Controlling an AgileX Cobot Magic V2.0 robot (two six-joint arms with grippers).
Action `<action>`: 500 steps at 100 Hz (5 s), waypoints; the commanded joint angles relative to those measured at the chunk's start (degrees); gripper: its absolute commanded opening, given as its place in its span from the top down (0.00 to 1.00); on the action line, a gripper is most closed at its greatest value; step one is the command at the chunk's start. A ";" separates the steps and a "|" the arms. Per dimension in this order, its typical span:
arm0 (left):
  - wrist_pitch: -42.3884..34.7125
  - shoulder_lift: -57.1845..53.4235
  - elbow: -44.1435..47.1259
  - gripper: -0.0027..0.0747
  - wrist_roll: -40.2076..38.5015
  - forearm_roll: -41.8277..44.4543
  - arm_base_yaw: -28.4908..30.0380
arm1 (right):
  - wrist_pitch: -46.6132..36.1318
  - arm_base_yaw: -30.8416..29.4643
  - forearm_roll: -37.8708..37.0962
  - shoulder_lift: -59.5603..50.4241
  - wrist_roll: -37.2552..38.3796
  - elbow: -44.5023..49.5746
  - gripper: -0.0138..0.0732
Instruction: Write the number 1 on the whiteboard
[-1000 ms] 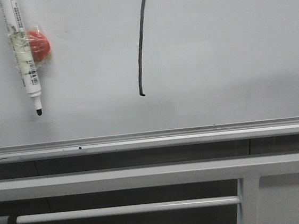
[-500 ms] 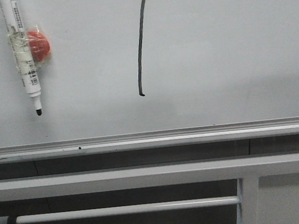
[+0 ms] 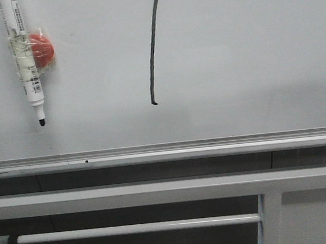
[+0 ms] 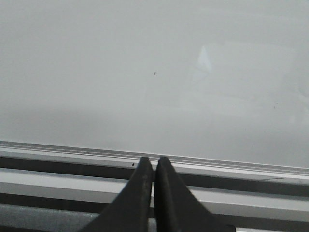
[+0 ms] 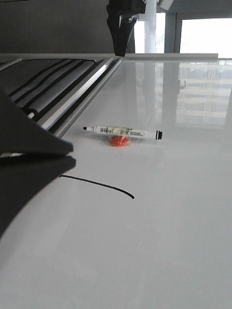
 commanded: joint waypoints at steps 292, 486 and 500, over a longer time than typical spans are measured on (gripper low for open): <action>1.25 -1.38 0.26 0.99 2.66 -1.16 -0.89 | 20.12 -54.90 -51.36 -0.25 60.88 5.83 0.91; 1.25 -1.38 0.26 0.99 2.66 -1.16 -0.89 | 20.59 -57.83 -47.17 -0.68 52.32 5.83 0.91; 1.25 -1.38 0.26 0.99 2.66 -1.16 -0.89 | 20.59 -57.83 -47.17 -0.68 52.32 5.83 0.91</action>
